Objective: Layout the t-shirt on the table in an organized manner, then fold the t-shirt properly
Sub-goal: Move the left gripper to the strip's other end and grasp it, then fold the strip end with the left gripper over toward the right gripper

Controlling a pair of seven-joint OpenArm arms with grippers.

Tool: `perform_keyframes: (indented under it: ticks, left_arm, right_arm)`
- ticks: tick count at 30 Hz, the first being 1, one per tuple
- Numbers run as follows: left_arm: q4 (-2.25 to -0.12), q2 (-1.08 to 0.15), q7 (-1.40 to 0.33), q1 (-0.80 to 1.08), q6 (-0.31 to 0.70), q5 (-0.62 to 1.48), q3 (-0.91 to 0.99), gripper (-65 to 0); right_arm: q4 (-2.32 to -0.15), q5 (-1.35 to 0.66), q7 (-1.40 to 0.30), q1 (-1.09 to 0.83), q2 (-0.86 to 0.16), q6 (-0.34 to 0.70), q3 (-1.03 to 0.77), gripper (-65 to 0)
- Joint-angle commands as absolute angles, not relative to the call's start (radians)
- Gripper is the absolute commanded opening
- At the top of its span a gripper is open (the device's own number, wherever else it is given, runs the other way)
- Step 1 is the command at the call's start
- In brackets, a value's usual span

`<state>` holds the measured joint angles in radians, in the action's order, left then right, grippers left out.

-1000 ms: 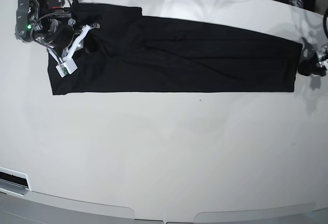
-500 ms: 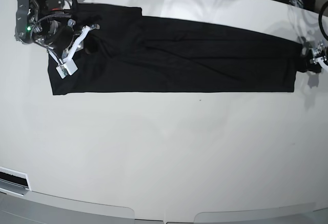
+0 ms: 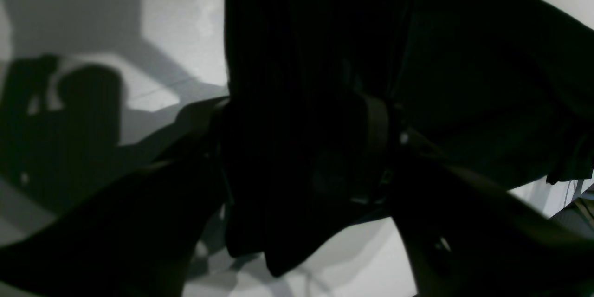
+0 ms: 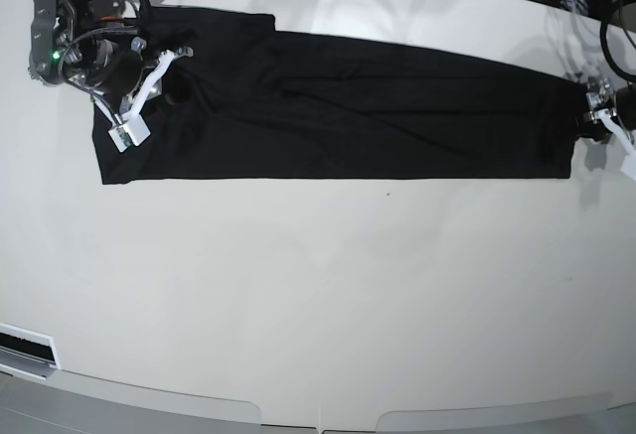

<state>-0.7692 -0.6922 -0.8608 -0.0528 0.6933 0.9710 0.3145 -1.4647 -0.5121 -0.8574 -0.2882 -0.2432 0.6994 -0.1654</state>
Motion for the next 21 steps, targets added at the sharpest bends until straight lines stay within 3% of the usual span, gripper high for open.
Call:
perform_keyframes:
  ticks: [1,11,15,21]
  left_arm:
    - [-0.779,-0.709,-0.878,-0.061,0.698,0.982,0.320,-31.6]
    - [-0.779,-0.709,-1.008,-0.061,0.698,1.118,0.320,-33.2]
    - [-0.779,-0.709,-1.041,-0.061,0.698,1.160,0.320,-38.3]
    - [-0.779,-0.709,-1.040,-0.062,0.698,1.166,0.320,-52.3]
  right_arm:
    - [-1.469,-0.500,-0.876,-0.288,-0.250,0.698,-0.164,-65.0]
    - [-1.469,-0.500,-0.875,-0.288,-0.250,0.698,-0.164,-65.0]
    - [-1.469,-0.500,-0.875,-0.288,-0.250,0.698,-0.164,-65.0]
    - [-1.469,-0.500,-0.875,-0.288,-0.250,0.698,-0.164,-65.0]
